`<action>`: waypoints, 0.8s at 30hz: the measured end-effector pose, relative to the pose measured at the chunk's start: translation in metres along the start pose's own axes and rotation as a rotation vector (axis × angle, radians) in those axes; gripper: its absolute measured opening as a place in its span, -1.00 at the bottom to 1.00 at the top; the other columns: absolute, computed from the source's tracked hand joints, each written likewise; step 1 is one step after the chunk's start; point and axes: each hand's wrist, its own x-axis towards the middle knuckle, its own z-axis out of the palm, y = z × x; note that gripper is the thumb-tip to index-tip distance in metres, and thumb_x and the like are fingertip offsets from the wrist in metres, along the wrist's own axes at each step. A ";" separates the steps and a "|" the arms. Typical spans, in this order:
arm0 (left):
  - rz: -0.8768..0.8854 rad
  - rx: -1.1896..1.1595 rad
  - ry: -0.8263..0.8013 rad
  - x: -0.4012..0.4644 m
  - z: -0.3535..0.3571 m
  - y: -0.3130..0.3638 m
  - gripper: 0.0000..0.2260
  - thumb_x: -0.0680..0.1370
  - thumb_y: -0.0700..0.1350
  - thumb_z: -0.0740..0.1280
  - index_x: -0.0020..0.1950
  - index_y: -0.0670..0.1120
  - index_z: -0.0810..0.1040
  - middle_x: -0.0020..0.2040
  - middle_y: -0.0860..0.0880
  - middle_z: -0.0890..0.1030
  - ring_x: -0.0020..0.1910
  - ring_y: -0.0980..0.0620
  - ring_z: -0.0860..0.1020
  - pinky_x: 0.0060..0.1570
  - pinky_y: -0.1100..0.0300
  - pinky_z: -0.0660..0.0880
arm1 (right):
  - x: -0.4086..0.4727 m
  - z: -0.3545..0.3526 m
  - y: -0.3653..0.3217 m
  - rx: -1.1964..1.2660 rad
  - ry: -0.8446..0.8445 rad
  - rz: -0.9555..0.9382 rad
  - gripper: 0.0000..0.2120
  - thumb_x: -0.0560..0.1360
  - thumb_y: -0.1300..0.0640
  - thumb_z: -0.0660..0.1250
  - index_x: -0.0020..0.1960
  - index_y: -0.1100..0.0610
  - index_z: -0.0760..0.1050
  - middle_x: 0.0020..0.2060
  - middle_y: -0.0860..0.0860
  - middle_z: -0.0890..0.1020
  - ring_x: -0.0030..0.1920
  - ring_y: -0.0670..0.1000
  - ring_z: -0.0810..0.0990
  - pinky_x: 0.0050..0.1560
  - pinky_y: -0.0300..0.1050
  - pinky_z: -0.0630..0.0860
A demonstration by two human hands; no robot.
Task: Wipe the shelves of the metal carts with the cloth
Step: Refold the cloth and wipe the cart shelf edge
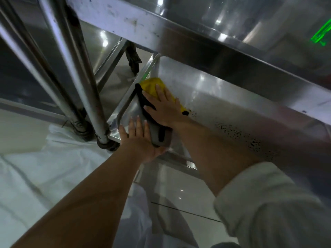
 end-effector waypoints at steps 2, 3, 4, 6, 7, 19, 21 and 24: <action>0.000 -0.010 0.005 -0.001 0.001 0.001 0.01 0.36 0.57 -0.13 0.49 -0.11 -0.42 0.50 -0.15 -0.45 0.46 -0.16 -0.45 0.39 -0.26 -0.37 | 0.013 0.001 -0.004 0.053 0.046 0.028 -0.47 0.58 -0.28 -0.02 0.51 -0.28 -0.06 0.56 -0.05 -0.19 0.54 0.11 -0.21 0.43 0.37 -0.10; 0.008 -0.012 0.011 -0.003 0.001 0.001 0.01 0.37 0.56 -0.13 0.49 -0.11 -0.42 0.50 -0.15 -0.44 0.46 -0.16 -0.45 0.40 -0.25 -0.36 | 0.014 0.002 0.000 0.073 0.071 0.043 -0.47 0.58 -0.27 -0.01 0.52 -0.26 -0.04 0.56 -0.05 -0.16 0.54 0.11 -0.20 0.43 0.37 -0.09; 0.012 -0.012 0.019 -0.005 0.001 0.002 0.00 0.38 0.55 -0.12 0.49 -0.10 -0.42 0.50 -0.15 -0.44 0.47 -0.16 -0.44 0.41 -0.25 -0.35 | 0.013 0.003 0.008 0.080 0.095 0.059 -0.46 0.58 -0.27 0.01 0.52 -0.25 -0.03 0.57 -0.04 -0.14 0.55 0.11 -0.18 0.43 0.37 -0.09; 0.013 -0.015 0.022 -0.009 -0.001 0.002 -0.02 0.41 0.53 -0.10 0.50 -0.11 -0.42 0.50 -0.15 -0.43 0.47 -0.17 -0.44 0.41 -0.26 -0.33 | 0.007 0.004 0.029 0.078 0.135 0.129 -0.45 0.58 -0.26 0.03 0.52 -0.24 -0.03 0.57 -0.02 -0.10 0.55 0.12 -0.13 0.42 0.37 -0.07; 0.015 -0.019 0.018 -0.011 -0.002 0.003 -0.03 0.42 0.52 -0.09 0.50 -0.11 -0.42 0.50 -0.15 -0.43 0.47 -0.17 -0.44 0.42 -0.26 -0.32 | 0.001 0.004 0.044 0.075 0.156 0.189 -0.45 0.58 -0.26 0.03 0.52 -0.24 -0.03 0.57 -0.01 -0.08 0.55 0.12 -0.11 0.41 0.36 -0.05; 0.049 0.012 0.030 -0.012 -0.005 0.048 -0.11 0.33 0.59 -0.01 0.45 0.27 -0.40 0.46 -0.35 -0.40 0.43 -0.43 -0.37 0.29 -0.50 -0.20 | -0.138 0.020 0.122 -0.009 0.233 0.588 -0.45 0.59 -0.20 0.04 0.53 -0.23 -0.06 0.57 0.02 -0.05 0.54 0.15 -0.07 0.43 0.26 0.08; 0.021 0.023 0.037 -0.012 -0.003 0.057 0.00 0.22 0.65 -0.01 0.44 0.25 -0.43 0.46 -0.36 -0.40 0.42 -0.47 -0.35 0.29 -0.52 -0.17 | -0.158 0.030 0.105 -0.054 0.206 0.517 -0.45 0.59 -0.23 0.01 0.52 -0.28 -0.12 0.57 0.00 -0.09 0.55 0.13 -0.11 0.45 0.22 0.05; -0.001 0.041 0.056 -0.012 -0.001 0.061 0.10 0.14 0.68 -0.02 0.45 0.20 -0.45 0.46 -0.36 -0.39 0.43 -0.48 -0.31 0.30 -0.51 -0.12 | -0.181 0.041 0.087 -0.108 0.204 0.355 -0.46 0.57 -0.25 -0.01 0.51 -0.29 -0.09 0.57 0.00 -0.06 0.55 0.13 -0.13 0.42 0.22 0.08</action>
